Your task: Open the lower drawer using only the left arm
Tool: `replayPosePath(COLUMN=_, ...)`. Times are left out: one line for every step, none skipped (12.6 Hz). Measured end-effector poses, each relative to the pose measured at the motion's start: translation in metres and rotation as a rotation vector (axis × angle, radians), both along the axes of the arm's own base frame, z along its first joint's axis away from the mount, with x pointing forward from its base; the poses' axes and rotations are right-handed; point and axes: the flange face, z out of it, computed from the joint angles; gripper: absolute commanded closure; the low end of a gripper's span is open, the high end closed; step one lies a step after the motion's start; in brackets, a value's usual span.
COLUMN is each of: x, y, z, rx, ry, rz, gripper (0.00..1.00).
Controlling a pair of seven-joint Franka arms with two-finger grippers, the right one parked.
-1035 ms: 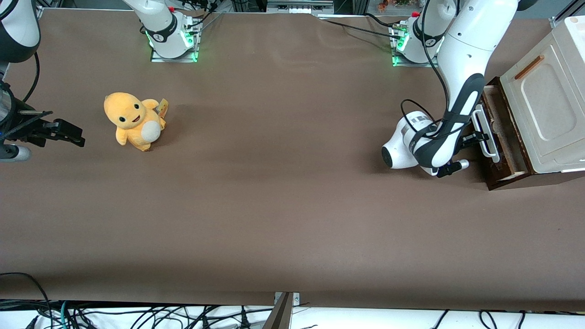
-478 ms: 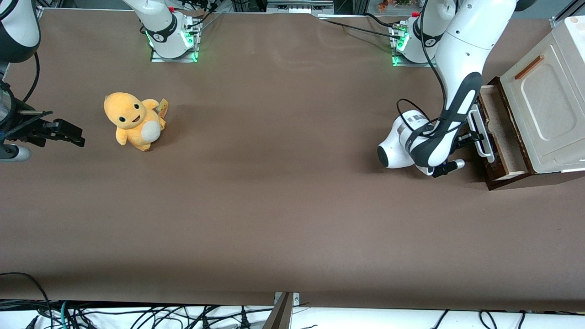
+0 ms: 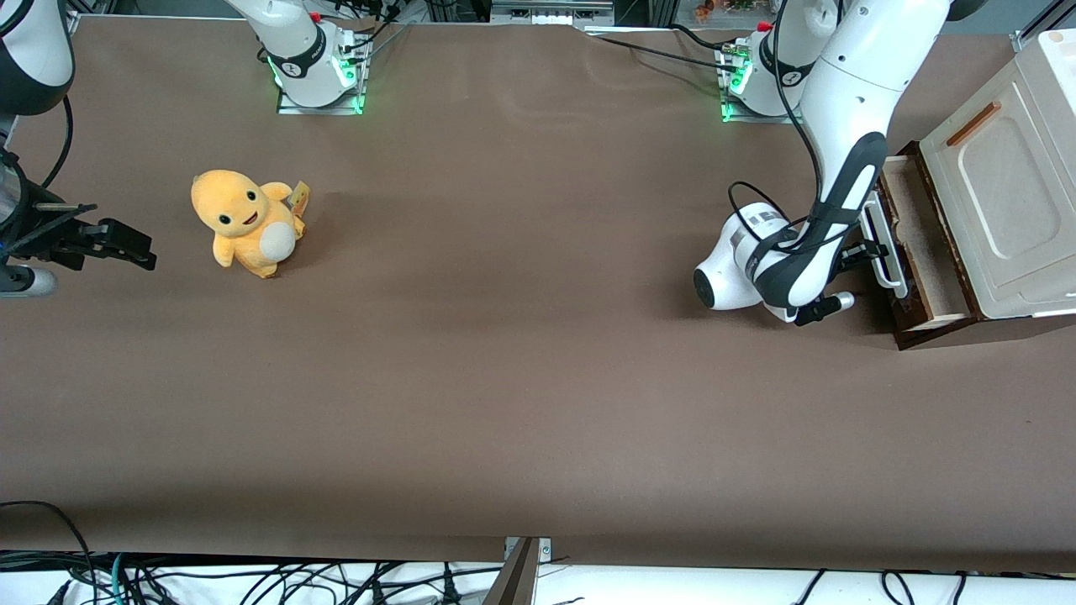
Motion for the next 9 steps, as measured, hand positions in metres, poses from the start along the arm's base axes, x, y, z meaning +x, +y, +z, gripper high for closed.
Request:
replayPosePath(x=0.0, y=-0.0001, z=0.0, rx=0.0, ry=0.0, rz=0.0, gripper=0.87)
replayPosePath(x=-0.0001, y=-0.0003, z=0.0, rx=-0.001, ry=0.0, rz=0.002, gripper=0.87)
replayPosePath(x=0.0, y=-0.0005, z=0.0002, rx=-0.002, ry=0.0, rz=0.003, gripper=0.87)
replayPosePath(x=0.0, y=-0.0006, z=0.0003, rx=-0.003, ry=0.0, rz=0.004, gripper=0.87)
replayPosePath(x=0.0001, y=-0.0007, z=0.0003, rx=-0.003, ry=0.0, rz=0.005, gripper=0.87)
replayPosePath(x=0.0001, y=-0.0008, z=0.0004, rx=-0.004, ry=0.0, rz=0.005, gripper=0.87)
replayPosePath(x=0.0002, y=-0.0011, z=0.0006, rx=-0.006, ry=-0.001, rz=0.008, gripper=0.87)
replayPosePath(x=0.0007, y=-0.0018, z=0.0011, rx=-0.011, ry=-0.002, rz=0.014, gripper=0.87)
replayPosePath(x=0.0015, y=-0.0024, z=0.0019, rx=-0.015, ry=-0.005, rz=0.019, gripper=0.87)
